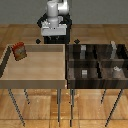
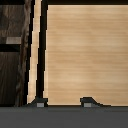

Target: Place the box of cereal into the appropriate compartment.

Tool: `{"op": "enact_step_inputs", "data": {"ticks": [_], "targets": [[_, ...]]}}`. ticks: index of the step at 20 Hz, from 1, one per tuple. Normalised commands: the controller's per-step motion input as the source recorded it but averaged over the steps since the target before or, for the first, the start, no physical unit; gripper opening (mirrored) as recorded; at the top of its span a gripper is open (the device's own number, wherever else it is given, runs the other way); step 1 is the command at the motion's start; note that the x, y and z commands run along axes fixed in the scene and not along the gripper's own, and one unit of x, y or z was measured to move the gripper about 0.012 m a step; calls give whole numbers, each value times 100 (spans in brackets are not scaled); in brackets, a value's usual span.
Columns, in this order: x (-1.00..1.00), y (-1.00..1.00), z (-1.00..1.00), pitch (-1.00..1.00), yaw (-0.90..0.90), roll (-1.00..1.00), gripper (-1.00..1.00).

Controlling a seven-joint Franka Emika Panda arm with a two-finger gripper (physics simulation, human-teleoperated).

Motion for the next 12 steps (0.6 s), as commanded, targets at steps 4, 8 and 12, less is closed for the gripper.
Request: {"op": "enact_step_inputs", "data": {"ticks": [4,8,12], "targets": [[0,0,0,0,0,0,100],[0,-50,0,0,0,0,100],[0,-100,0,0,0,0,100]]}}
